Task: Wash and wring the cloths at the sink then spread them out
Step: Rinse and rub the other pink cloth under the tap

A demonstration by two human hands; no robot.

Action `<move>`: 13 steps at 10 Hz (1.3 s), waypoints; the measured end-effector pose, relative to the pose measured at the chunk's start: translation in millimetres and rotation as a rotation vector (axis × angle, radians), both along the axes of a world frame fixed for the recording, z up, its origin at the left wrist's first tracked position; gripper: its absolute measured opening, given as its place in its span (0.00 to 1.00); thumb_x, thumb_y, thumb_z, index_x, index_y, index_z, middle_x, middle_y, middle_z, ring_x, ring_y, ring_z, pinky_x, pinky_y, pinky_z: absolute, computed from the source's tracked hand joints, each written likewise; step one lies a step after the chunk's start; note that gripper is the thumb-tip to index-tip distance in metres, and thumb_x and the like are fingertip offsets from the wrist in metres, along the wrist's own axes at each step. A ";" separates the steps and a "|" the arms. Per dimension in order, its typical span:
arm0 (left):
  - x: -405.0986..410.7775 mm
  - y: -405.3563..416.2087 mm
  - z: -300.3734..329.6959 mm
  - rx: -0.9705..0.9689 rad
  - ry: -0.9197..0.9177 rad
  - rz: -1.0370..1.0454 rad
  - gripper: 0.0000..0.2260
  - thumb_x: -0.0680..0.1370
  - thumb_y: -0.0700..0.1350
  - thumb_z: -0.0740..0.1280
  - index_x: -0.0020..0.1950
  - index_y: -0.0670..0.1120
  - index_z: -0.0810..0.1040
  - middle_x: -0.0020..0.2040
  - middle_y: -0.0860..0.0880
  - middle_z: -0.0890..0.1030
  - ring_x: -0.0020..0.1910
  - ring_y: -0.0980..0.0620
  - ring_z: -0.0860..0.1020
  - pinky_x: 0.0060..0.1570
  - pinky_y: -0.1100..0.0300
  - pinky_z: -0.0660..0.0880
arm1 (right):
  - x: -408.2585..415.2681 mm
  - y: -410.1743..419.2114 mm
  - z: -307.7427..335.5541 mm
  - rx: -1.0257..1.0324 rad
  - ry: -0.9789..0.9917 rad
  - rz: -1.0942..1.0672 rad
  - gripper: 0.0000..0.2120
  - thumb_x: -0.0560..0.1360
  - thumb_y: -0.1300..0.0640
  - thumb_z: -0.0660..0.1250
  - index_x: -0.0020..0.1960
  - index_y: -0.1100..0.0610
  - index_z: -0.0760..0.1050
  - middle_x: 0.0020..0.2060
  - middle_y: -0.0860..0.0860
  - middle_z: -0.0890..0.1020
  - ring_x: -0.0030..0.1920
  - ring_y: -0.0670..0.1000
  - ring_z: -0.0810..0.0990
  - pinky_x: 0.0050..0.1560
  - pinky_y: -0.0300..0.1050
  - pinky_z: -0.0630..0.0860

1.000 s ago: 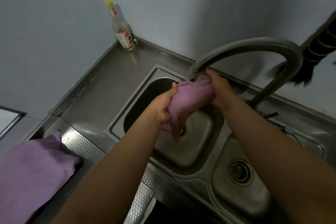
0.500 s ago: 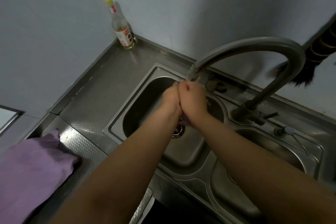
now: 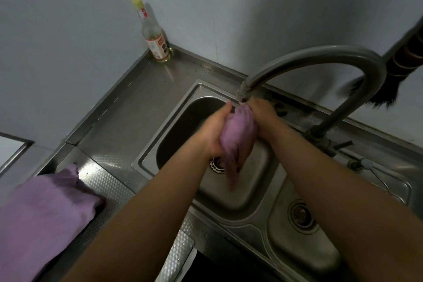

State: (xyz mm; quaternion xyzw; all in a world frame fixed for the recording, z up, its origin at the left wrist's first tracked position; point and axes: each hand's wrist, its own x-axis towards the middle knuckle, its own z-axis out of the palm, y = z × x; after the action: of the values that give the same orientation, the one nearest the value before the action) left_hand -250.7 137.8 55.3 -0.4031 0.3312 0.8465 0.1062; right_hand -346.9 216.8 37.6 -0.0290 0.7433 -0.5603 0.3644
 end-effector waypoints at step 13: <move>12.7 -31.9 -31.1 -0.685 0.190 -0.570 0.30 0.74 0.73 0.50 0.49 0.56 0.85 0.62 0.46 0.80 0.68 0.48 0.72 0.73 0.43 0.60 | -13.5 43.8 25.7 -0.381 -0.335 0.437 0.23 0.65 0.52 0.75 0.52 0.66 0.75 0.39 0.57 0.82 0.39 0.51 0.81 0.38 0.41 0.78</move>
State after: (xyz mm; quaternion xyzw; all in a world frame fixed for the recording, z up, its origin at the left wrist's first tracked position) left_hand -237.9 105.9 24.2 -0.2285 0.6980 0.6584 0.1647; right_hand -360.4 260.6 63.3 -0.1629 0.5313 -0.5948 0.5809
